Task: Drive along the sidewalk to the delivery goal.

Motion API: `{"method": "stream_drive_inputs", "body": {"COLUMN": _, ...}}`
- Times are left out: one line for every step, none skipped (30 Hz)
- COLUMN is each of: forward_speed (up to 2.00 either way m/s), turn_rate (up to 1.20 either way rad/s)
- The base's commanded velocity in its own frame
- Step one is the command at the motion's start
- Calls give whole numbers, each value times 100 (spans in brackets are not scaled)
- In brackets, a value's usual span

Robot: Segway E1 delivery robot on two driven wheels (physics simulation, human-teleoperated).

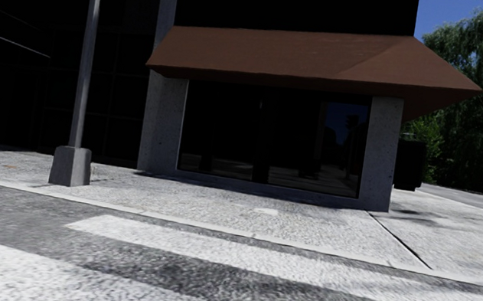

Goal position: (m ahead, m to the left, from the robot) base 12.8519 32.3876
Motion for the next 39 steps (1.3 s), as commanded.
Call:
{"method": "stream_drive_inputs", "body": {"forward_speed": 200, "turn_rate": 0}}
{"method": "stream_drive_inputs", "body": {"forward_speed": 200, "turn_rate": 0}}
{"method": "stream_drive_inputs", "body": {"forward_speed": 200, "turn_rate": 0}}
{"method": "stream_drive_inputs", "body": {"forward_speed": 200, "turn_rate": 0}}
{"method": "stream_drive_inputs", "body": {"forward_speed": 200, "turn_rate": 0}}
{"method": "stream_drive_inputs", "body": {"forward_speed": 200, "turn_rate": 0}}
{"method": "stream_drive_inputs", "body": {"forward_speed": 200, "turn_rate": 0}}
{"method": "stream_drive_inputs", "body": {"forward_speed": 200, "turn_rate": 0}}
{"method": "stream_drive_inputs", "body": {"forward_speed": 200, "turn_rate": 0}}
{"method": "stream_drive_inputs", "body": {"forward_speed": 200, "turn_rate": 0}}
{"method": "stream_drive_inputs", "body": {"forward_speed": 200, "turn_rate": 0}}
{"method": "stream_drive_inputs", "body": {"forward_speed": 200, "turn_rate": 0}}
{"method": "stream_drive_inputs", "body": {"forward_speed": 200, "turn_rate": 0}}
{"method": "stream_drive_inputs", "body": {"forward_speed": 200, "turn_rate": 0}}
{"method": "stream_drive_inputs", "body": {"forward_speed": 200, "turn_rate": 0}}
{"method": "stream_drive_inputs", "body": {"forward_speed": 200, "turn_rate": 0}}
{"method": "stream_drive_inputs", "body": {"forward_speed": 200, "turn_rate": 0}}
{"method": "stream_drive_inputs", "body": {"forward_speed": 200, "turn_rate": 0}}
{"method": "stream_drive_inputs", "body": {"forward_speed": 200, "turn_rate": 0}}
{"method": "stream_drive_inputs", "body": {"forward_speed": 200, "turn_rate": 0}}
{"method": "stream_drive_inputs", "body": {"forward_speed": 200, "turn_rate": 0}}
{"method": "stream_drive_inputs", "body": {"forward_speed": 200, "turn_rate": 0}}
{"method": "stream_drive_inputs", "body": {"forward_speed": 200, "turn_rate": 0}}
{"method": "stream_drive_inputs", "body": {"forward_speed": 200, "turn_rate": 0}}
{"method": "stream_drive_inputs", "body": {"forward_speed": 200, "turn_rate": 0}}
{"method": "stream_drive_inputs", "body": {"forward_speed": 200, "turn_rate": 0}}
{"method": "stream_drive_inputs", "body": {"forward_speed": 198, "turn_rate": 2}}
{"method": "stream_drive_inputs", "body": {"forward_speed": 188, "turn_rate": 7}}
{"method": "stream_drive_inputs", "body": {"forward_speed": 181, "turn_rate": 14}}
{"method": "stream_drive_inputs", "body": {"forward_speed": 181, "turn_rate": 14}}
{"method": "stream_drive_inputs", "body": {"forward_speed": 170, "turn_rate": 24}}
{"method": "stream_drive_inputs", "body": {"forward_speed": 165, "turn_rate": 27}}
{"method": "stream_drive_inputs", "body": {"forward_speed": 165, "turn_rate": 27}}
{"method": "stream_drive_inputs", "body": {"forward_speed": 158, "turn_rate": 30}}
{"method": "stream_drive_inputs", "body": {"forward_speed": 156, "turn_rate": 35}}
{"method": "stream_drive_inputs", "body": {"forward_speed": 155, "turn_rate": 36}}
{"method": "stream_drive_inputs", "body": {"forward_speed": 155, "turn_rate": 36}}
{"method": "stream_drive_inputs", "body": {"forward_speed": 155, "turn_rate": 38}}
{"method": "stream_drive_inputs", "body": {"forward_speed": 155, "turn_rate": 39}}
